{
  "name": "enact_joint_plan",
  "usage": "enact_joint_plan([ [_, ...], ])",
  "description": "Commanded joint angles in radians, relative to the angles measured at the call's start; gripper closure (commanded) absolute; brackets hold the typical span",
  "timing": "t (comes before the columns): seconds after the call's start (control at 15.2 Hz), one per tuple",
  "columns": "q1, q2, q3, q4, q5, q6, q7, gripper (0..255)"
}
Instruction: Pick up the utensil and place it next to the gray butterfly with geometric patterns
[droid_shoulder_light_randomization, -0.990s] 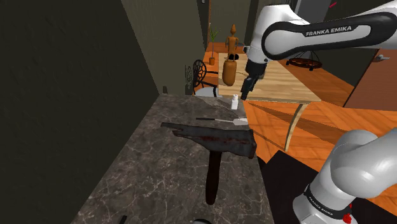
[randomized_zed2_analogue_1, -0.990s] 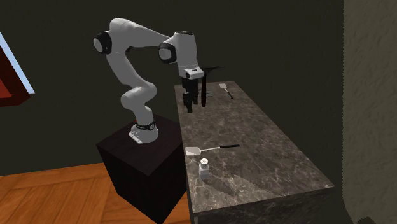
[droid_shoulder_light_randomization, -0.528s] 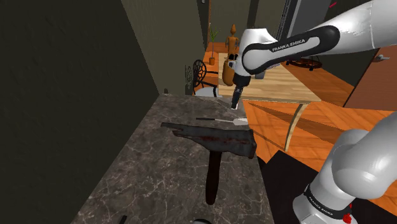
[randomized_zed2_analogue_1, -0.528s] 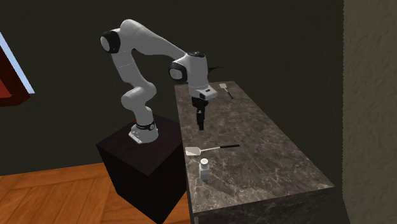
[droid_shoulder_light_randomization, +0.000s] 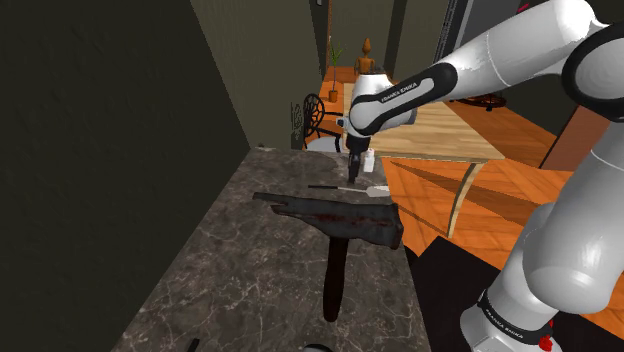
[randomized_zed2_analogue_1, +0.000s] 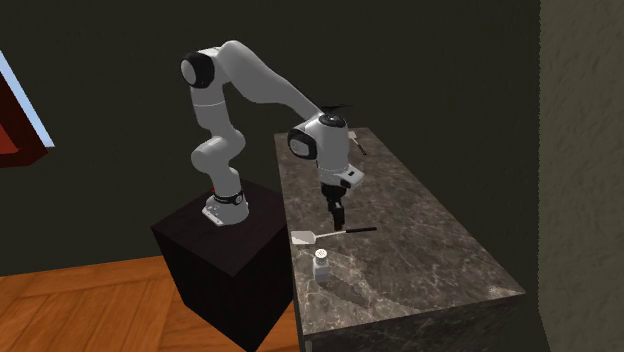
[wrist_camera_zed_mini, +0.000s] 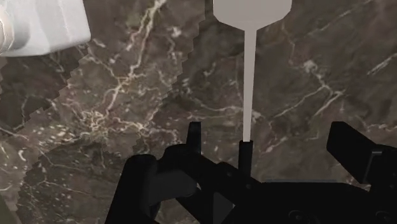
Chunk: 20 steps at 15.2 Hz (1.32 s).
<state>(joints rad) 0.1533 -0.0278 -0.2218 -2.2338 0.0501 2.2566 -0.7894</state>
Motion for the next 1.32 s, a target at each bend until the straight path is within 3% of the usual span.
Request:
enact_joint_plan([
  [0.0,0.002,0.031,0.000,-0.002,0.013,0.028,-0.027,0],
  [0.4,0.002,0.088,0.003,-0.030,0.036,0.112,-0.043,0],
  [0.92,0.002,0.088,0.003,-0.030,0.036,0.112,-0.043,0],
  [0.99,0.002,0.088,0.003,-0.030,0.036,0.112,-0.043,255],
  [1.25,0.002,0.088,0.003,-0.030,0.036,0.112,-0.043,255],
])
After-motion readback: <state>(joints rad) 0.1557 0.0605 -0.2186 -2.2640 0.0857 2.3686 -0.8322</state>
